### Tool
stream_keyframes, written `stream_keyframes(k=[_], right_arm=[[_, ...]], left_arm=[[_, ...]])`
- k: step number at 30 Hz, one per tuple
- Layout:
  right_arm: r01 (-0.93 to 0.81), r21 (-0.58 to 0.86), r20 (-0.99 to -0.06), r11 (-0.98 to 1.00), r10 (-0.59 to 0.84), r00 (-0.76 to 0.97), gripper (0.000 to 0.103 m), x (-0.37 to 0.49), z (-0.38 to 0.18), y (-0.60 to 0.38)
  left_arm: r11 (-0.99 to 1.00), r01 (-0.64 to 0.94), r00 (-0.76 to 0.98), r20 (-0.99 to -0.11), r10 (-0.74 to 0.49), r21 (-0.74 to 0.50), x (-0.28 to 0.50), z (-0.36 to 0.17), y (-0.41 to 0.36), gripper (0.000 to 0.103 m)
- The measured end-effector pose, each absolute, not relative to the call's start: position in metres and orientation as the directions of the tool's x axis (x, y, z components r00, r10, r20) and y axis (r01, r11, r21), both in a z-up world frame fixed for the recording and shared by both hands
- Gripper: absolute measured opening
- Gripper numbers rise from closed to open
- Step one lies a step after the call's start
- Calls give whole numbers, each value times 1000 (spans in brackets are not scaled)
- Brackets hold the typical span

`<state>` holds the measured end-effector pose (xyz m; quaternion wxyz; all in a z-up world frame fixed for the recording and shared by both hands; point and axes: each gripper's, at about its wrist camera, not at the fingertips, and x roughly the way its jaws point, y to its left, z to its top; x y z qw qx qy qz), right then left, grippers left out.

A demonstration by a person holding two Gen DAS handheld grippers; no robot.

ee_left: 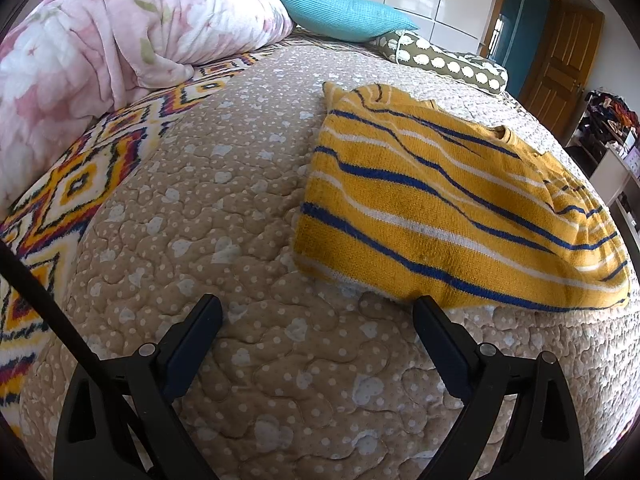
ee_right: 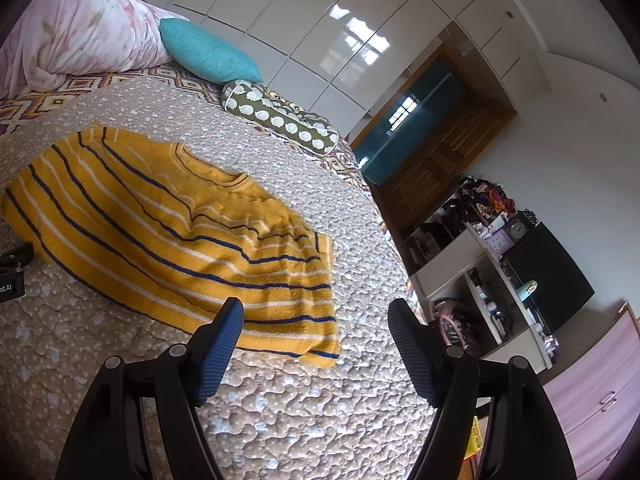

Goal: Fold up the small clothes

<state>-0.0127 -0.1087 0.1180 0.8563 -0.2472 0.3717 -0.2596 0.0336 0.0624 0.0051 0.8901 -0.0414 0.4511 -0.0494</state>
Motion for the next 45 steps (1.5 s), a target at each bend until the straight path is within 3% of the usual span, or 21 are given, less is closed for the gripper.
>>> stream_keyframes(k=[6,35,41,45], right_arm=[[202,-552,-595,809,-552,584,82,-9,105,-106],[69,-478,-718,876,-434,544,82,3,65,-89],[-153,-472,-740,868,-295,604,82,22,36,-40],[-273,-568,-696,776,-277,662,80,41,6,11]], left_arm=[[990,49,594,-793,-138,-135,34,6,64,96],[978,38,615,-766,-186,-206,29,21,87,96],[981,-151,719,-695,22,-125,23,48,139,96],[934,-281,716,-696,53,-219,22,49,189,96]])
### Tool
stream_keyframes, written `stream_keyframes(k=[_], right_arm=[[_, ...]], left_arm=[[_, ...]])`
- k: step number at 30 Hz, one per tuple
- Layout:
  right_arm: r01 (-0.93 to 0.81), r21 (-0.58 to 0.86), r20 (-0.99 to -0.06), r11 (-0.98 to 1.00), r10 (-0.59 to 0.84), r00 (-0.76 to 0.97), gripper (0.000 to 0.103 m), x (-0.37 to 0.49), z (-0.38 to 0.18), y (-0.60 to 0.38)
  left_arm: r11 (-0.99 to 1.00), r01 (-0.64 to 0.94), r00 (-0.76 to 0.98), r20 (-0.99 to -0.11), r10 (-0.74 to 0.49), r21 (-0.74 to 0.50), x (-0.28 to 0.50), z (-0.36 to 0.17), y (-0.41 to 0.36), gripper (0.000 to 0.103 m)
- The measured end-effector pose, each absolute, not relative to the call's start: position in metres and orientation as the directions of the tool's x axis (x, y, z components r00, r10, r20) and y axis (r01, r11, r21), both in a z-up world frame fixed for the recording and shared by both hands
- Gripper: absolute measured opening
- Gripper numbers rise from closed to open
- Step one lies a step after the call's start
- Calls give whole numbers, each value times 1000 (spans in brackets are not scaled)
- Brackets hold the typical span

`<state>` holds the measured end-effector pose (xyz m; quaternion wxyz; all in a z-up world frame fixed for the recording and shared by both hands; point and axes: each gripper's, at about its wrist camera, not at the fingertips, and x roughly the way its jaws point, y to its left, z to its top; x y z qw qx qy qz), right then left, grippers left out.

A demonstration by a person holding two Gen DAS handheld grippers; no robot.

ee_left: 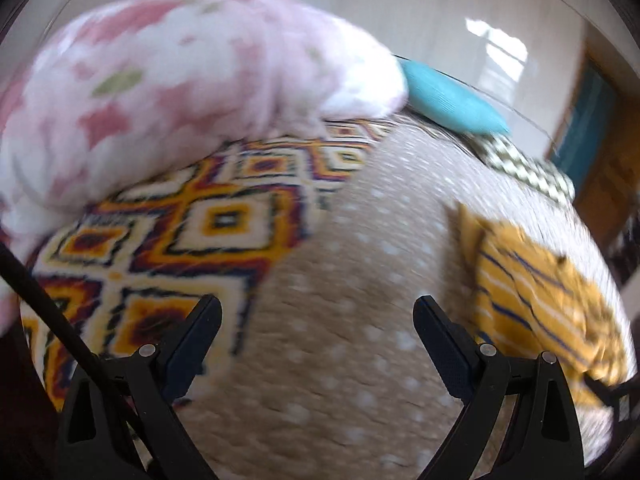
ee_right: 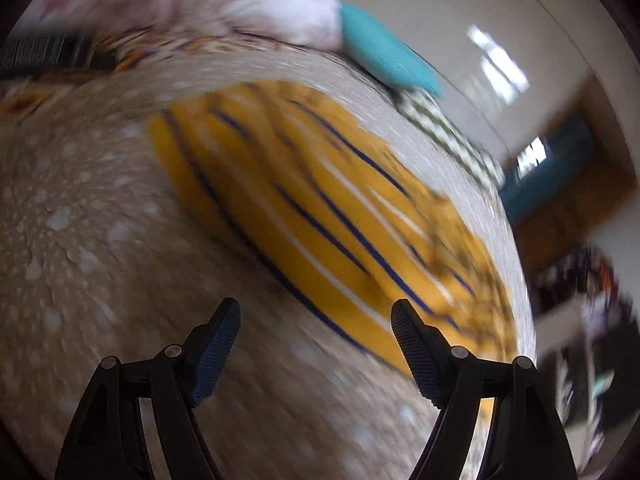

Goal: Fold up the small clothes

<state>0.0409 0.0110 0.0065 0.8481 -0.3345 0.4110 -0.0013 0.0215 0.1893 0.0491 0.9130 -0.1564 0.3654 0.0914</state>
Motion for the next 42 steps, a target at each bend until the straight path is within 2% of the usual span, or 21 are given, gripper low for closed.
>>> stream_keyframes(k=[4,7,11,14,16,19,23,27,29,31,33,35,37,42], right_arm=[[-261,-693,-599,672,-337,726,78,73,-8,51],[-263,-691,-609,673,-346,714,68,98,-12,71],[-232,-740,-565,631,-397,724,63,125,-21,96],[-241,-696,-619,677,-395,679,47,141,-21,99],[-259,-662,-654,703,-374,657,31,146,-19,98],[-264,-579,-698,771,-302,649,22,150,3,81],[-122,-322,-742,939,-170,648,20,153,69,1],[110,-35,-742,993,-100,663,19,127,113,-132],[225,53,-738,973,-113,666,19,100,115,-195],[336,78,-745,939,-169,645,19,81,104,-249],[419,96,-792,903,-186,581,19,67,76,-296],[437,222,-818,872,-78,570,19,57,48,-327],[399,340,-783,852,21,622,21,48,39,-340],[302,418,-729,857,118,674,28,34,41,-352]], left_arm=[[885,-326,709,-705,-3,-331,18,41,218,96],[879,-331,711,-704,-6,-342,17,41,223,96],[894,-315,709,-705,0,-317,17,40,215,96],[902,-304,703,-711,-5,-307,21,38,211,96],[908,-300,700,-714,2,-293,23,37,208,96],[918,-296,707,-706,25,-264,21,39,202,96],[930,-284,714,-699,42,-235,22,39,193,96],[936,-265,722,-691,34,-231,22,41,187,96],[941,-246,730,-683,21,-234,21,42,180,96],[946,-224,736,-677,7,-234,23,42,173,96],[956,-192,741,-672,-7,-222,22,42,161,96],[965,-154,743,-669,-28,-211,23,42,148,96],[972,-115,732,-679,-56,-204,25,43,131,96],[958,59,671,-700,-246,-280,29,56,80,96]])
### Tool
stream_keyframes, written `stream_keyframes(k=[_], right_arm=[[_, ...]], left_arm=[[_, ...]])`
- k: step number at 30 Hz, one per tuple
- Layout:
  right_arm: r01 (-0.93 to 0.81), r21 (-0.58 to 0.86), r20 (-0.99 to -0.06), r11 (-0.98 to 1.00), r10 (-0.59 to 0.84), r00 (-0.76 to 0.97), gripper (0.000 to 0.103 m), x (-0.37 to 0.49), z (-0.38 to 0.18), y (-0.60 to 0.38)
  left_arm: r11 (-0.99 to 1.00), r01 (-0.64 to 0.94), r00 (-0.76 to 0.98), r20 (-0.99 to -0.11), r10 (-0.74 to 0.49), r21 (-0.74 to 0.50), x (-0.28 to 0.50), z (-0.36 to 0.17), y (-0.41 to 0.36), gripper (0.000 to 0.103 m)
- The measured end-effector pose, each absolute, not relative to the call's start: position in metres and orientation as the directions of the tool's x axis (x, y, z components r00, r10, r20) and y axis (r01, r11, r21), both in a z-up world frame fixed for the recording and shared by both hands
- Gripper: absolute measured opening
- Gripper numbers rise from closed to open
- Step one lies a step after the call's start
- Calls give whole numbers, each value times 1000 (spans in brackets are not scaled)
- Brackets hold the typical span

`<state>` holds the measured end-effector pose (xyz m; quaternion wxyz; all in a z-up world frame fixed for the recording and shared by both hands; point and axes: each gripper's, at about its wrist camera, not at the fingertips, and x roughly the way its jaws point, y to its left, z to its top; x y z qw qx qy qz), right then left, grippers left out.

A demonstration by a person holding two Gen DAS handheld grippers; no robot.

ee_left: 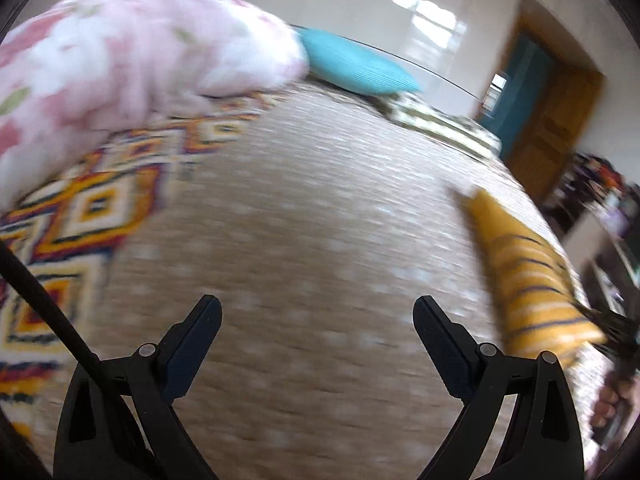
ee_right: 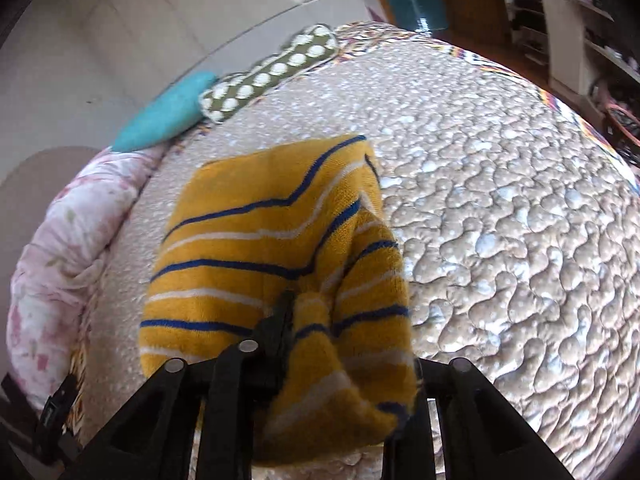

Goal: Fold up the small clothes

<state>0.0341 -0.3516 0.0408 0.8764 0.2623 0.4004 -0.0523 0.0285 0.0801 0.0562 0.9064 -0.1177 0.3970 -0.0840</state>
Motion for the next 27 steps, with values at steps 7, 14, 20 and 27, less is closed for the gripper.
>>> stream_keyframes(k=[7,14,20,27], right_arm=[[208,573,-588,792,222,778,75,-2,51,-392],[212,599,-652,772,318,688,78,78,26,-415],[164,628,-667,761,417,618,48,127,7,-395],[14,603,-570,798,418,707,36,140,77,-367]], left_arm=[[865,302,487,-715,-501,-400,69,61,-16,96],[766,407,293,-724,-625,-497,136,37,-118,96],[735,385,172,-739,-651,-558,151,10,-163,80],[726,432,249,-703,-666,-535,163,74,-141,40]])
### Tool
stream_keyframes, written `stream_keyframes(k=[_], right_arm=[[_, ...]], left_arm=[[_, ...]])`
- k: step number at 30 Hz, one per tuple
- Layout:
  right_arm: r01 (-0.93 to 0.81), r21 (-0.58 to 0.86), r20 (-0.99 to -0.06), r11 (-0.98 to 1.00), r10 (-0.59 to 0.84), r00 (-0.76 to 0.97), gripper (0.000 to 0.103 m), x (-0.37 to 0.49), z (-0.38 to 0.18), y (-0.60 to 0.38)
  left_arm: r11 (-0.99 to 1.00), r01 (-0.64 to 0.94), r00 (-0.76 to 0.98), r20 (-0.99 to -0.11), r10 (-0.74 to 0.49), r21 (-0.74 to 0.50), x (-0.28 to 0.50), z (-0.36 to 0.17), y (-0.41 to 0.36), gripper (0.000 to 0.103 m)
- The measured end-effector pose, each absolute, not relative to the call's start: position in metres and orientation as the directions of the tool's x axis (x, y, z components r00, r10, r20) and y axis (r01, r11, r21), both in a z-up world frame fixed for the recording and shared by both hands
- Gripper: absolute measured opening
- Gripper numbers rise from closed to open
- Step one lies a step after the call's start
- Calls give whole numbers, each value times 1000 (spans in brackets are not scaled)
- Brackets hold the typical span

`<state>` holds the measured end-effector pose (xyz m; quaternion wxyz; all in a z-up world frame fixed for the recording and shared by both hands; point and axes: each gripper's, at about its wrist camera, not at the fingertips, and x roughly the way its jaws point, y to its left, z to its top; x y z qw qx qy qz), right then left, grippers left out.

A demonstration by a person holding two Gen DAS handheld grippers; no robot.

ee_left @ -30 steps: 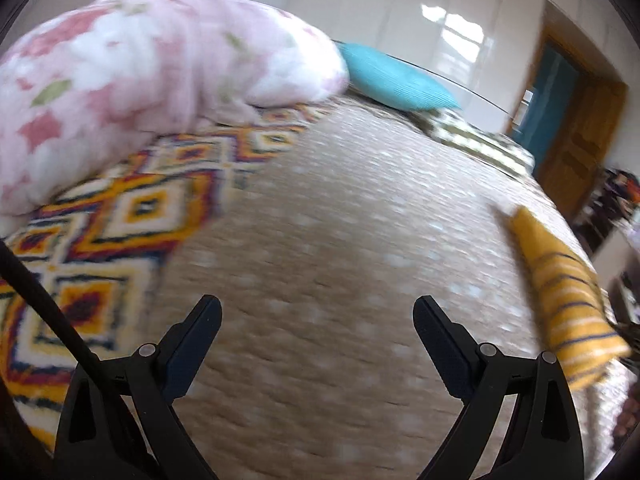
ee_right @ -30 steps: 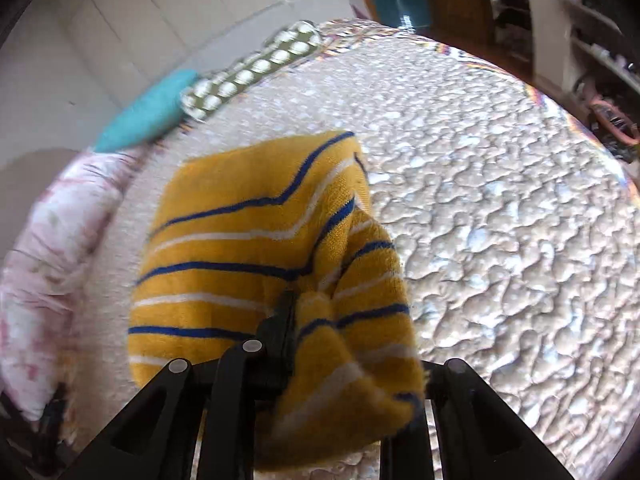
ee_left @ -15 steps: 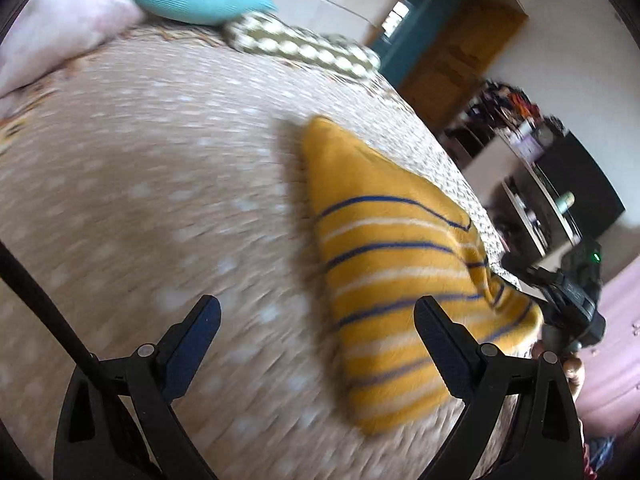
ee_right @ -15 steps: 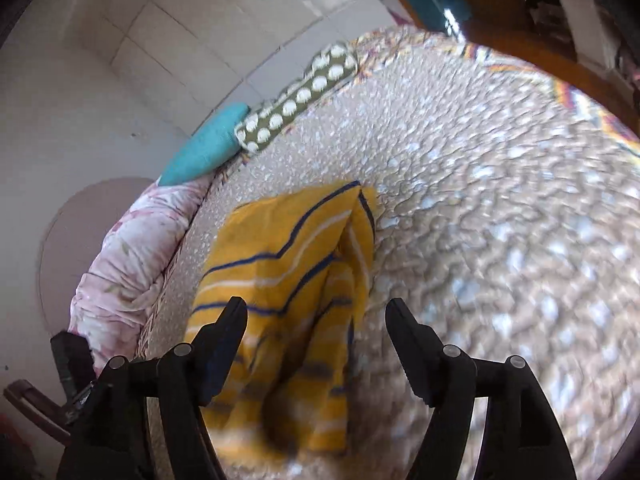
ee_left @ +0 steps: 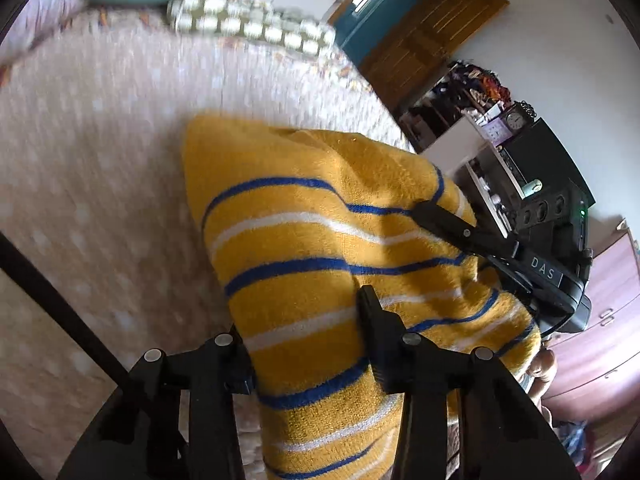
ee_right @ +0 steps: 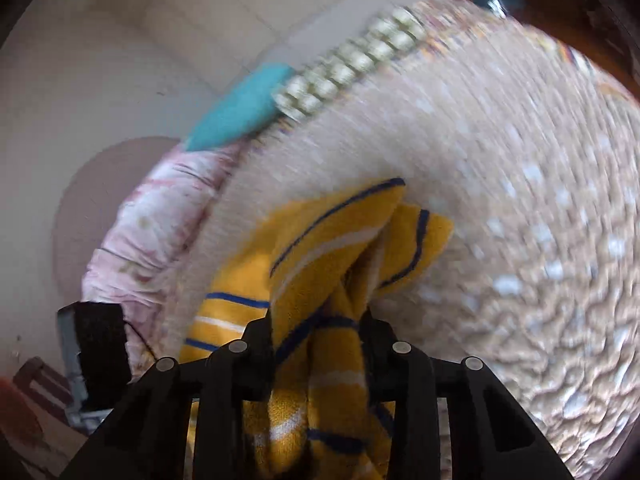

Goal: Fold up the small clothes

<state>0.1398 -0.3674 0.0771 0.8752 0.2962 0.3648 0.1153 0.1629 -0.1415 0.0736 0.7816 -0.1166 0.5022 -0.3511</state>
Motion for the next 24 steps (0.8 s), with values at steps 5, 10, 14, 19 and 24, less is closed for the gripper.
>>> stream_keyframes(k=[5,10,14,19,24], right_arm=[[104,503,-662,858,306,685,49,165,62,-359],[211,440,-738,873,218,638,50,144,41,-373],[161,422,-681,892,195,706,31,109,84,-368],[-41,492,-608,869,377,698,23,87,105,-329],[113,402,-765,909,265,586,17,88,40,-331]], left_arm=[[875,387,358,-827,-434,-292,178,70,-145,67],[895,386,351,-861,-368,-226,166,42,-130,70],[898,374,398,-835,-379,-230,143,52,-104,71],[919,352,484,-807,-338,-174,89,56,-81,79],[937,350,534,-816,-219,-23,42,33,-68,79]])
